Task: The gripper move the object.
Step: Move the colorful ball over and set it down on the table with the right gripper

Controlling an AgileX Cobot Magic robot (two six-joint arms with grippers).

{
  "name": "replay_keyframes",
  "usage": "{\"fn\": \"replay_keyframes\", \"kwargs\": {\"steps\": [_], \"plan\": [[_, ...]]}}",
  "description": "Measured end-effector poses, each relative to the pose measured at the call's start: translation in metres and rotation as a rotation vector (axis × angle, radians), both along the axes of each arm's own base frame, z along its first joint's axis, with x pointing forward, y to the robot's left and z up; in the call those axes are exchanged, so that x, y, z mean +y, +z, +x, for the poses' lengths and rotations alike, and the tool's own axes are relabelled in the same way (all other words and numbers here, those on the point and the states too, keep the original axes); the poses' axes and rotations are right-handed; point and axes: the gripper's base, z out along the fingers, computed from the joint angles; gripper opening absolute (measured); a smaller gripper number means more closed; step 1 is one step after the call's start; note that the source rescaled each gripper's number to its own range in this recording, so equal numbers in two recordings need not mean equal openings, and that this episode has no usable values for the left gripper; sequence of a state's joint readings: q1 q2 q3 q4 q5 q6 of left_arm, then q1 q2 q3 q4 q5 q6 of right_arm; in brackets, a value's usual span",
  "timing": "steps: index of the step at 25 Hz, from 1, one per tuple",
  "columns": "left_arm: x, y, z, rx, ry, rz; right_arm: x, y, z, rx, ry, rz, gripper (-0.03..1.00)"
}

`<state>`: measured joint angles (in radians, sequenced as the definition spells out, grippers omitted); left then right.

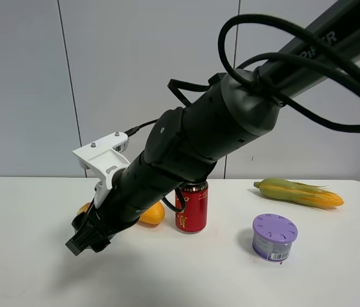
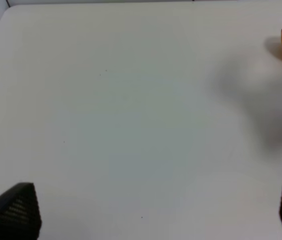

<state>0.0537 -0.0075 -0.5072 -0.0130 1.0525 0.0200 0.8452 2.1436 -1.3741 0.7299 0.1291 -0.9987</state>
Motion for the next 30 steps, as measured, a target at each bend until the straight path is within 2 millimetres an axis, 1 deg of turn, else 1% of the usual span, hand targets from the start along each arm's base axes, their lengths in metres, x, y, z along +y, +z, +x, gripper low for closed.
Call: {"fn": "replay_keyframes", "kwargs": {"steps": [5, 10, 16, 19, 25, 30], "plan": [[0.0, 0.0, 0.0, 0.0, 0.0, 0.0, 0.0, 0.002, 0.003, -0.03, -0.022, 0.012, 0.03], [0.0, 0.0, 0.0, 0.0, 0.0, 0.0, 0.0, 0.002, 0.009, -0.059, -0.103, 0.056, 0.03], [0.0, 0.0, 0.0, 0.0, 0.0, 0.0, -0.001, -0.02, 0.012, -0.032, -0.143, 0.039, 0.03], [0.0, 0.0, 0.0, 0.0, 0.0, 0.0, -0.001, -0.026, 0.013, -0.034, -0.149, 0.031, 0.03], [0.0, 0.0, 0.0, 0.0, 0.0, 0.0, -0.002, -0.045, 0.013, -0.018, -0.155, 0.0, 0.03], [0.0, 0.0, 0.0, 0.0, 0.0, 0.0, -0.002, -0.047, 0.013, -0.017, -0.156, -0.003, 0.03]]}}
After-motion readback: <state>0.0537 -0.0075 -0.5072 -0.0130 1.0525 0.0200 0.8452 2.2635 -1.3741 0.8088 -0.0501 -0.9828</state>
